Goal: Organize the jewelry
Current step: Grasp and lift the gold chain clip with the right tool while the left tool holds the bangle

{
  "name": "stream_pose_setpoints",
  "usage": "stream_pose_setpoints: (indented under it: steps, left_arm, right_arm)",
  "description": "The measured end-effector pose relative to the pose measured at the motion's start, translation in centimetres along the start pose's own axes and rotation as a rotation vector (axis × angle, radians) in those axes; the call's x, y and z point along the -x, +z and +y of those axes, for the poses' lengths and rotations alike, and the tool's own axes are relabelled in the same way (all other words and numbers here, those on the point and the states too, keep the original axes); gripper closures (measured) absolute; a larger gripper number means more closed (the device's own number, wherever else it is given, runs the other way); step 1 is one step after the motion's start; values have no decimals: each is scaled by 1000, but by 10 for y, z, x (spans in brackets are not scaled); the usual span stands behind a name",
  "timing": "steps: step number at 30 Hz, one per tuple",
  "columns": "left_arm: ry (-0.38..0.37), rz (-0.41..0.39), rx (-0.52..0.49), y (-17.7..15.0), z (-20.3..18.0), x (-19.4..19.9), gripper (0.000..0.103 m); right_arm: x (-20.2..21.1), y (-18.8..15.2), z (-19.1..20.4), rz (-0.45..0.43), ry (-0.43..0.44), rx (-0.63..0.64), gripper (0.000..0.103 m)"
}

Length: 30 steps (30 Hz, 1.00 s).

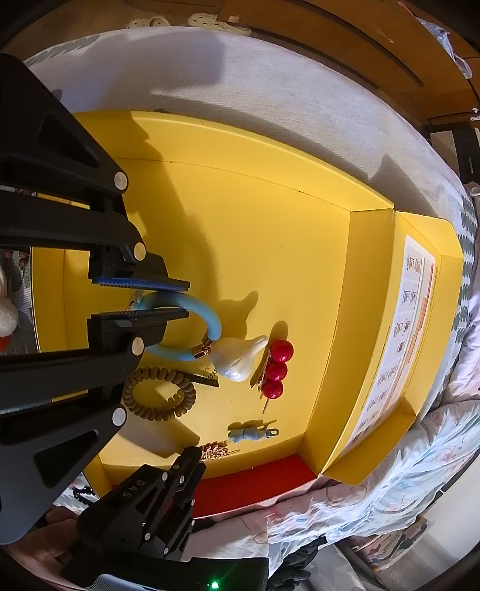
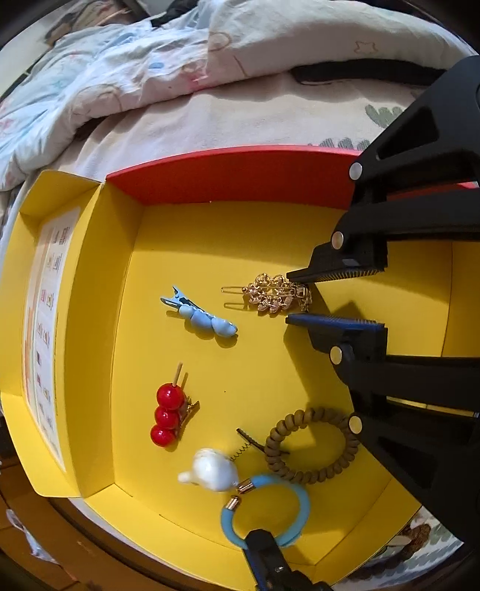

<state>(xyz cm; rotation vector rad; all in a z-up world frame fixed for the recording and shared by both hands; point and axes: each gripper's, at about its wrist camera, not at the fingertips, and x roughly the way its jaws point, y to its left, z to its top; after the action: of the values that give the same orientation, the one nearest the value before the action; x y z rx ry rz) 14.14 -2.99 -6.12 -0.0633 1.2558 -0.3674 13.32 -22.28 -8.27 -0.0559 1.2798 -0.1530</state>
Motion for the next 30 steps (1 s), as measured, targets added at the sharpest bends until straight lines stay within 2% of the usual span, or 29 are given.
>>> stream_pose_setpoints:
  steps: [14, 24, 30]
  left_arm:
    - [-25, -17, 5, 3, 3, 9, 94]
    - [-51, -48, 16, 5, 3, 25, 94]
    - [-57, -55, 12, 4, 0, 29, 94]
  right_arm:
    - [28, 4, -27, -55, 93, -92, 86]
    - [51, 2, -35, -96, 123, -114, 86]
    - [36, 1, -29, -50, 119, -88, 86]
